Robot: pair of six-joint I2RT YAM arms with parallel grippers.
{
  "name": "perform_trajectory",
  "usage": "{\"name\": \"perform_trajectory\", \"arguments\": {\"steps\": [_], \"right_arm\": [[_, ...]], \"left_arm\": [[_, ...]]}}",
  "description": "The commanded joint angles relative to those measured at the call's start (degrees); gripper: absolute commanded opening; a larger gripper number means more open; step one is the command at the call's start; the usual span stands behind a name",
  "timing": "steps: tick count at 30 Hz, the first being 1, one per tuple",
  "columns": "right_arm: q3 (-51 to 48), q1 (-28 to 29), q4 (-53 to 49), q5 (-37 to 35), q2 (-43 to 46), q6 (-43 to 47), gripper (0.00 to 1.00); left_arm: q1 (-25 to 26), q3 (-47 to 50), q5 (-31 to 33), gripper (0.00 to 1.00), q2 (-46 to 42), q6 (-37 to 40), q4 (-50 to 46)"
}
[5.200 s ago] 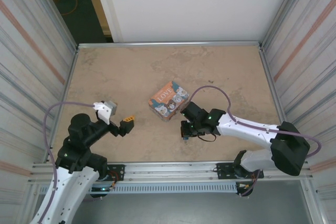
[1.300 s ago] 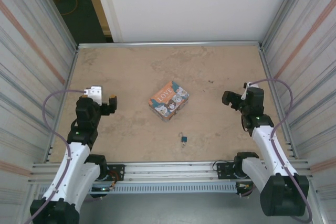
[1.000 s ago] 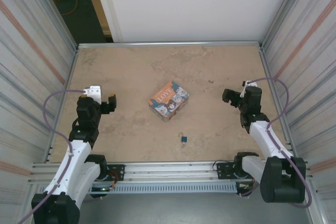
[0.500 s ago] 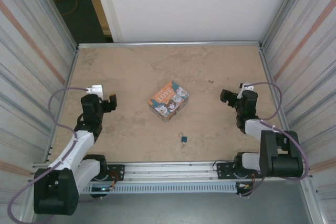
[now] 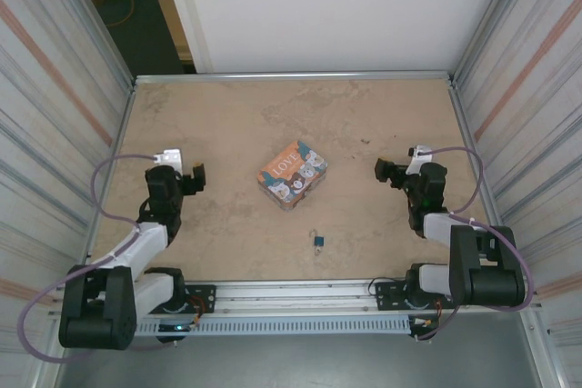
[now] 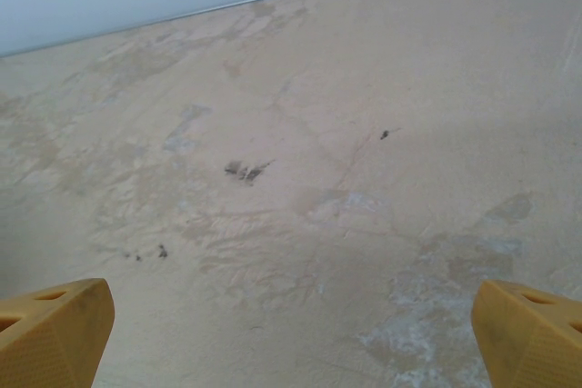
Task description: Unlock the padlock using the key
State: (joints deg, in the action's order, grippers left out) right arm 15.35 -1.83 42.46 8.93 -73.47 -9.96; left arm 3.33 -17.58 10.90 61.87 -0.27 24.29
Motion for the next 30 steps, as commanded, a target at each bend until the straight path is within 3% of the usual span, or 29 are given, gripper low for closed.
{"name": "perform_trajectory", "arguments": {"steps": [1,9,16,24,30], "right_arm": [[-0.36,0.59,2.55,1.59,1.07,2.23,0.99],[0.59,-0.01,0.65,-1.45,0.74,0.43,0.99],[0.03,-2.92,-1.62,-1.13,5.01,0.98,0.99],[0.53,-4.50,1.10,0.28,3.20,2.94,0.99],[2.17,-5.33,4.64,2.14,-3.32,3.54,0.99]], "left_arm": [[-0.50,1.09,-3.17,0.99,1.89,-0.17,7.44],[-1.00,2.09,-7.56,0.99,7.81,1.25,18.10],[-4.97,3.33,-10.13,0.99,13.80,-0.45,27.85],[-5.09,2.91,-9.30,0.99,24.25,-0.77,37.43],[-4.73,-4.08,-12.34,0.99,24.29,0.74,24.34]]}}
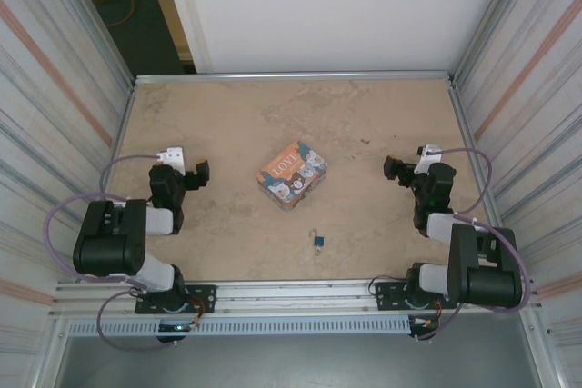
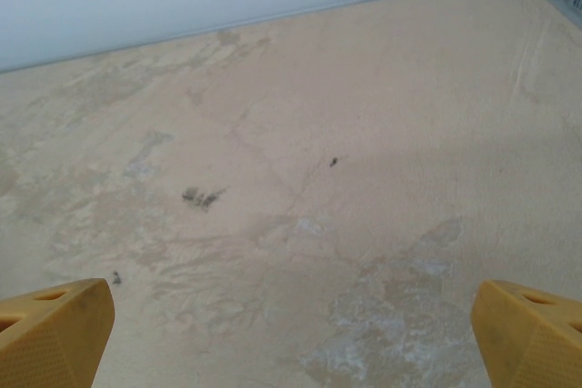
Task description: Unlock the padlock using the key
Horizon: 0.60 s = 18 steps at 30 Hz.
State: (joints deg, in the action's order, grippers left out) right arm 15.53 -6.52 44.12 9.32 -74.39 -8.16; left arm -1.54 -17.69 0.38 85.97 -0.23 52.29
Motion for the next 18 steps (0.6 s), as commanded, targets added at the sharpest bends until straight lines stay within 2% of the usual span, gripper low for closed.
{"name": "perform_trajectory", "arguments": {"steps": [1,10,11,12,14,18], "right_arm": [[2.26,-0.76,3.43,2.18,-3.45,1.75,0.99],[4.04,-1.12,10.18,3.69,-14.47,1.63,0.99],[4.68,-0.98,8.24,3.50,-14.09,1.93,0.99],[5.37,-0.43,5.33,2.41,-13.20,2.41,0.99],[5.87,-0.04,5.78,1.38,-14.03,2.36,0.99],[7.94,2.66,1.37,-5.17,-13.93,3.18,0.99]], "left_arm": [[0.84,-4.38,-0.85,0.99,0.18,1.16,-4.80],[1.01,-4.44,-0.70,0.99,0.24,1.28,-4.68],[0.99,-4.46,-0.66,0.99,0.25,1.29,-4.64],[1.05,-4.46,-0.70,0.99,0.25,1.28,-4.74],[1.10,-4.46,-0.52,0.99,0.25,1.28,-4.74],[1.18,-4.48,-0.40,0.99,0.20,1.38,-4.74]]}}
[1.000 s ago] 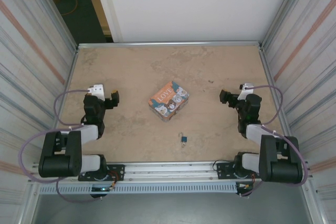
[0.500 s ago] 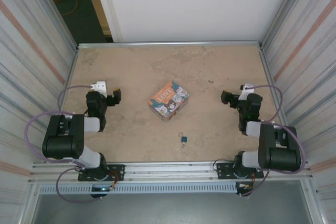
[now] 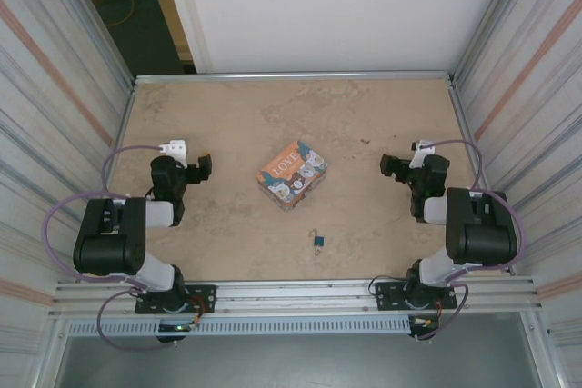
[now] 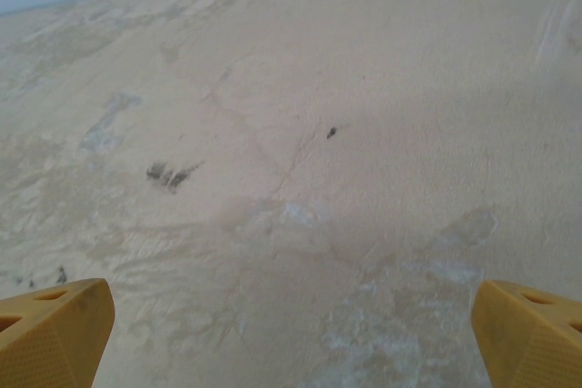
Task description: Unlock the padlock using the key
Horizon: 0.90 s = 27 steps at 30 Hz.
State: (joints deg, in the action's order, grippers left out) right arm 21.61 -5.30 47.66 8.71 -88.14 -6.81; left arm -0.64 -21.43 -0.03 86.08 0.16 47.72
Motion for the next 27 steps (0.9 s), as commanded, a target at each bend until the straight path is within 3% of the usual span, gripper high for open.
{"name": "perform_trajectory", "arguments": {"steps": [1,7,27], "right_arm": [[1.80,1.46,-1.75,-4.87,-0.31,1.71,0.99],[1.69,1.87,-1.80,-5.56,-0.19,1.97,0.99],[1.90,2.25,-2.13,-6.32,-0.17,2.15,0.99]], "left_arm": [[0.29,-0.74,0.03,0.99,0.14,0.98,-0.18],[2.35,-1.86,2.05,0.99,0.49,3.19,-1.79],[2.34,-1.91,1.97,0.99,0.49,3.18,-1.85]]}}
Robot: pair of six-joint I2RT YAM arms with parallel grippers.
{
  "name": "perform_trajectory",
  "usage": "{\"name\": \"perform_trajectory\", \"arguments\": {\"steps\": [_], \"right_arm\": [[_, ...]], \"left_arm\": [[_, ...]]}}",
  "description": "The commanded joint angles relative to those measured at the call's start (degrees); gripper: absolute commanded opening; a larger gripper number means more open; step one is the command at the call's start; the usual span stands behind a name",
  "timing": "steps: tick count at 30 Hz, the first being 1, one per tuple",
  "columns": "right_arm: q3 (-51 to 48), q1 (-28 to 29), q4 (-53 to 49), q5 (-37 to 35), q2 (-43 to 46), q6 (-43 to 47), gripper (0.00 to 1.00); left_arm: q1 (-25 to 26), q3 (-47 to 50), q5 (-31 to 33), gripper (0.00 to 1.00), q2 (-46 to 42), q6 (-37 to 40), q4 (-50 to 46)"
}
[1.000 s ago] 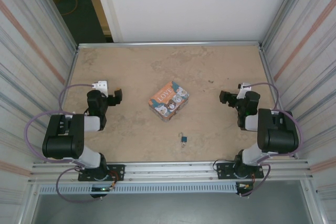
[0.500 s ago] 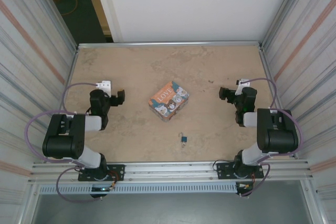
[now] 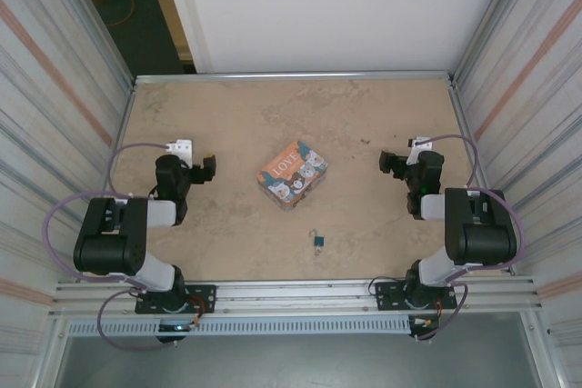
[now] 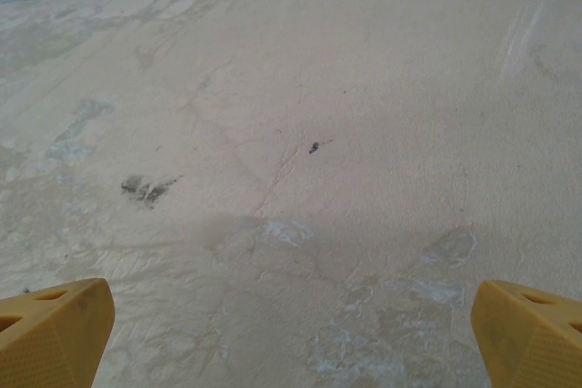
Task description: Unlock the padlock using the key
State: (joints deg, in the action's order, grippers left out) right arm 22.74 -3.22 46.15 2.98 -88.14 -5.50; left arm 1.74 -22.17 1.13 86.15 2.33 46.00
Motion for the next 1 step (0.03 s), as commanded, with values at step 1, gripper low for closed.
{"name": "perform_trajectory", "arguments": {"steps": [1], "right_arm": [[0.70,0.14,-0.47,-0.48,-0.13,0.83,0.99]], "left_arm": [[0.02,-1.12,0.81,0.99,0.42,1.08,-0.17]]}}
